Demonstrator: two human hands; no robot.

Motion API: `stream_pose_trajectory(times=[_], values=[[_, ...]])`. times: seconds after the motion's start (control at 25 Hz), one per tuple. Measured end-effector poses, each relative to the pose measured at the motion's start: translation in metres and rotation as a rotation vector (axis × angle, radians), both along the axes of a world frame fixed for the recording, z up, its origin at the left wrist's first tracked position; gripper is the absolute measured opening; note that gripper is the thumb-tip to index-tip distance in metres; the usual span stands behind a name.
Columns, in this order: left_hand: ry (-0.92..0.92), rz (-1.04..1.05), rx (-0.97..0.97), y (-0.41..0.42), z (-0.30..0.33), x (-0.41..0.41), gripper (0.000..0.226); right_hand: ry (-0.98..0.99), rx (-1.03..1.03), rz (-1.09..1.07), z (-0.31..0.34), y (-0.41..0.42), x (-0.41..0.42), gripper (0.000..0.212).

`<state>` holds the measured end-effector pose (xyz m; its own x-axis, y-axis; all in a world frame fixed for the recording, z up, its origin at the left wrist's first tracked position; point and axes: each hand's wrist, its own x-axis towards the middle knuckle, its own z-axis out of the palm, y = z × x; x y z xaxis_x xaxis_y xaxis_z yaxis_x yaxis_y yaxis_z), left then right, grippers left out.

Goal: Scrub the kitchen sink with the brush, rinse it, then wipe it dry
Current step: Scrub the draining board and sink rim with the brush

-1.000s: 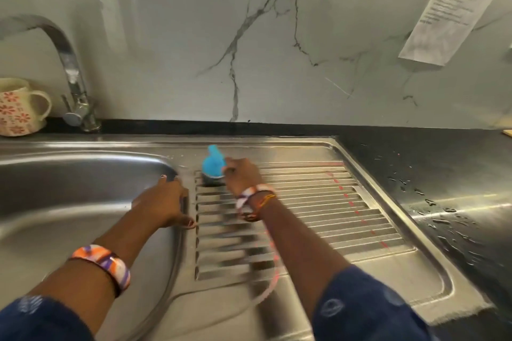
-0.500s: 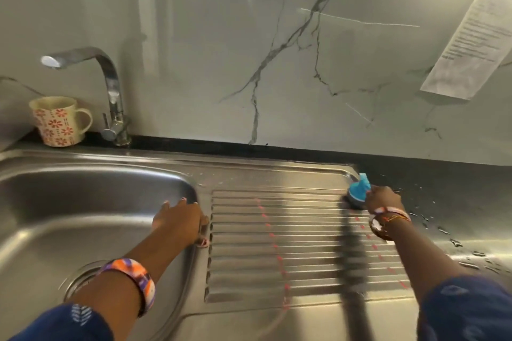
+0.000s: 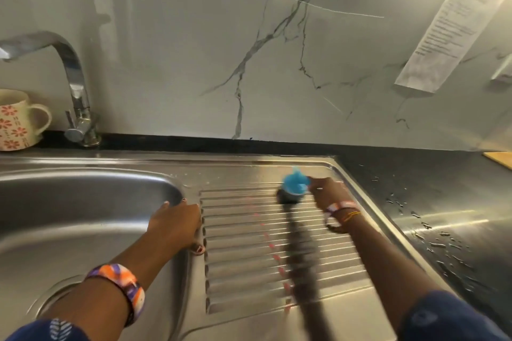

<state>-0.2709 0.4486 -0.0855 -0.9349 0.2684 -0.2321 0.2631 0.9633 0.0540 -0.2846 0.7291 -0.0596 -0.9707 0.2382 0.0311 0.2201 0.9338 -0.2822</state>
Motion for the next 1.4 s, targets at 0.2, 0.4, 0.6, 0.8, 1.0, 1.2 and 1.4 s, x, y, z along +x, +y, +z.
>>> stream_pose_trajectory(times=[0.2, 0.4, 0.6, 0.8, 1.0, 1.2, 1.4], values=[[-0.031, -0.078, 0.005, -0.002, -0.005, -0.007, 0.041, -0.042, -0.048, -0.475, 0.021, 0.072, 0.011, 0.033], [-0.024, -0.127, -0.018, 0.003, -0.004, -0.013, 0.036, -0.063, -0.184, -0.321, 0.012, 0.045, 0.006, 0.032], [0.003, -0.152, 0.002, 0.001, -0.006, -0.016, 0.057, -0.057, -0.218, -0.415, 0.021, 0.054, 0.000, 0.033], [-0.030, -0.151, 0.007, 0.003, -0.006, -0.022, 0.058, -0.025, -0.191, -0.431, 0.016, 0.058, -0.004, 0.035], [-0.004, -0.174, -0.019, 0.006, -0.008, -0.023, 0.042, -0.016, -0.175, -0.449, 0.018, 0.059, -0.002, 0.035], [0.013, -0.164, -0.029, 0.005, -0.010, -0.022, 0.042, -0.058, -0.120, -0.409, 0.022, 0.055, -0.003, 0.036], [0.021, -0.159, 0.008, 0.002, -0.013, -0.020, 0.038, -0.065, -0.054, -0.382, 0.018, 0.033, -0.007, 0.035]])
